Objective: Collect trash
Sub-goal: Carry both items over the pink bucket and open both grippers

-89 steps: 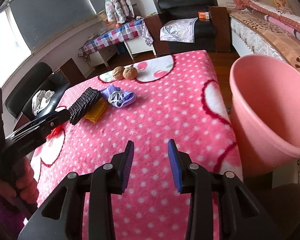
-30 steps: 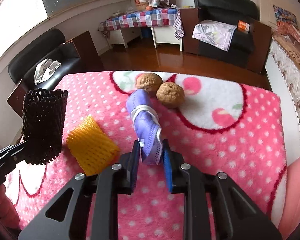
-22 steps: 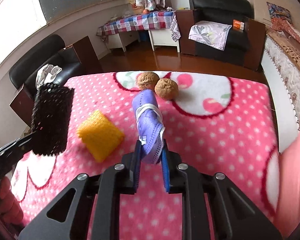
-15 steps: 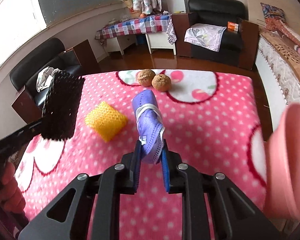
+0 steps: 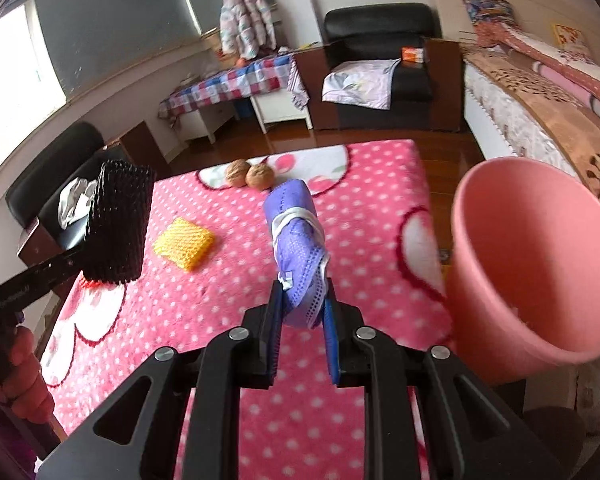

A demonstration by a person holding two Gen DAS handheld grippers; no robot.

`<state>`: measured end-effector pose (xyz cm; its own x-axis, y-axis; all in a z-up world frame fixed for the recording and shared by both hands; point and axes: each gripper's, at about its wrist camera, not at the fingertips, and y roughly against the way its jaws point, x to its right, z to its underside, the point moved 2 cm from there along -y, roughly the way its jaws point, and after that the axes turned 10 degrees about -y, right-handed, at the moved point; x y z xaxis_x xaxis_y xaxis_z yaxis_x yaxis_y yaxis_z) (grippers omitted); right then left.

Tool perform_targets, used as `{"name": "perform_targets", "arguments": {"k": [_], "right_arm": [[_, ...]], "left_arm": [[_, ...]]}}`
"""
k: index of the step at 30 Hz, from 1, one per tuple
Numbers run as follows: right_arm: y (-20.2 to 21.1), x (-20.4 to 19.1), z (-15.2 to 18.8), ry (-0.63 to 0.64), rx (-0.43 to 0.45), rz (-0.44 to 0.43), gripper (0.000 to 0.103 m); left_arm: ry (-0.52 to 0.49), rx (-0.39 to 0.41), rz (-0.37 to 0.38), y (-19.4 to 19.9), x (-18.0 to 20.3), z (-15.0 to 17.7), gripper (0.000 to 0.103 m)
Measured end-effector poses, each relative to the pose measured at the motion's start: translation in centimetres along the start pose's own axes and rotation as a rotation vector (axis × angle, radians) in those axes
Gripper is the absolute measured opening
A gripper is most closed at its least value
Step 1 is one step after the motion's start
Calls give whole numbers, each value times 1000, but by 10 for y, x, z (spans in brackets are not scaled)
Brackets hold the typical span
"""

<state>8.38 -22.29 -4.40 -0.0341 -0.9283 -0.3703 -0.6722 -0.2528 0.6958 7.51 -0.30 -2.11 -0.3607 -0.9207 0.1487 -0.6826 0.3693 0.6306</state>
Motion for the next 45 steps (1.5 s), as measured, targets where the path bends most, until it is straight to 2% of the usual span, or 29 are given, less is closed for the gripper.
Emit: {"name": "perform_targets", "arguments": {"k": [10,20,28,37,45], "right_arm": [[31,39,0,-60,63,45,19],[57,86,-6,-124,122,130,19],[66,120,-6,-191,132,171,19],[69,146,-9,-226,140,215,19],[66,166,-10,-263,134,234,19]], "left_arm": [[-78,-15,66,-9,50,-11,10],[-164,-31,155,-32,105,-26,10],[-225,-41,232,-49,154,-39,10],[-244,-78,321,-79,201,-55,10],[-265,-122,350,-109,228,-59,10]]}}
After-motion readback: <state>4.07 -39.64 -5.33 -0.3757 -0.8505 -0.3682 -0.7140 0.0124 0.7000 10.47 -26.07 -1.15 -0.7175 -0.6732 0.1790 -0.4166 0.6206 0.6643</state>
